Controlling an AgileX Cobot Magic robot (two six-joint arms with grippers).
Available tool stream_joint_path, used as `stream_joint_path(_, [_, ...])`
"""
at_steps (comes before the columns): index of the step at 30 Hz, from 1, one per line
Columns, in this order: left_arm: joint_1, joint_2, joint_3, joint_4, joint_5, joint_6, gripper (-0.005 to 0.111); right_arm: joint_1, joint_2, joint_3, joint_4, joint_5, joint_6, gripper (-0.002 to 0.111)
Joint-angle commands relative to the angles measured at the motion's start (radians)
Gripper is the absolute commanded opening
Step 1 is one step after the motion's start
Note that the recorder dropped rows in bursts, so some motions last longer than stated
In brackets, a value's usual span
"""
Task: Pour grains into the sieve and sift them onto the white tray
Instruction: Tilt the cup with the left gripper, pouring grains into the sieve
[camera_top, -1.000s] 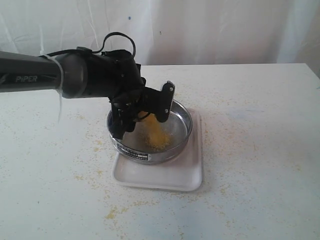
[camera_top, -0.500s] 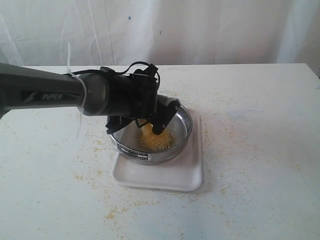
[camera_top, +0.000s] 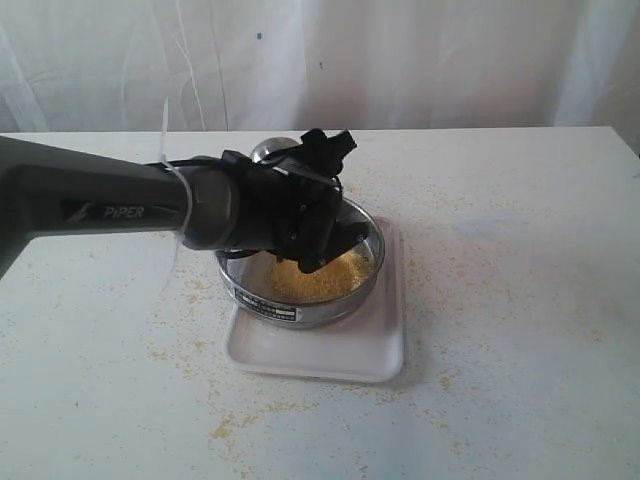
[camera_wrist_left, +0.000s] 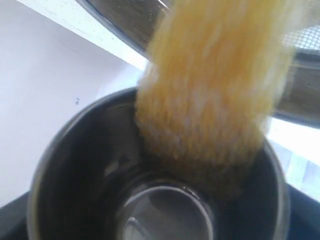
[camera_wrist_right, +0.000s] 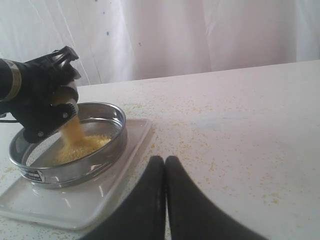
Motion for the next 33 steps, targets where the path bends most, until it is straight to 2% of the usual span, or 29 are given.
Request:
stream_joint_path(1, [-0.026,0.006,0.003,0.092,0.041,0.019,0.000,0.003,-0.002,0.006,-0.008,-0.006,0.004,0.000])
stream_joint_path(10, [-0.062,0.006,0.003,0.151,0.080,0.067,0.000,0.003,-0.002,0.006,-0.008,-0.006,0.004,0.000])
stream_joint_path(17, [-0.114,0.006,0.009,0.198,0.212,0.059,0.000,0.003,-0.002,0.006,-0.008,-0.006,0.004,0.000])
stream_joint_path(21, [-0.115,0.008,0.015,0.166,0.218,0.059,0.000,0.003,-0.002,0.006,-0.008,-0.006,0.004,0.000])
stream_joint_path(23, [-0.115,0.008,0.015,0.167,0.271,0.064,0.000,0.003,-0.002,0.006,-0.008,-0.006,0.004,0.000])
stream_joint_path(26, [-0.156,0.001,0.015,0.220,0.376,0.053,0.000,0.003,-0.002,0.006,-0.008,-0.006,0.004,0.000])
stream_joint_path(33, [-0.182,0.001,0.045,0.207,0.372,0.042,0.000,0.003,-0.002,0.006,-0.008,-0.006,0.004,0.000])
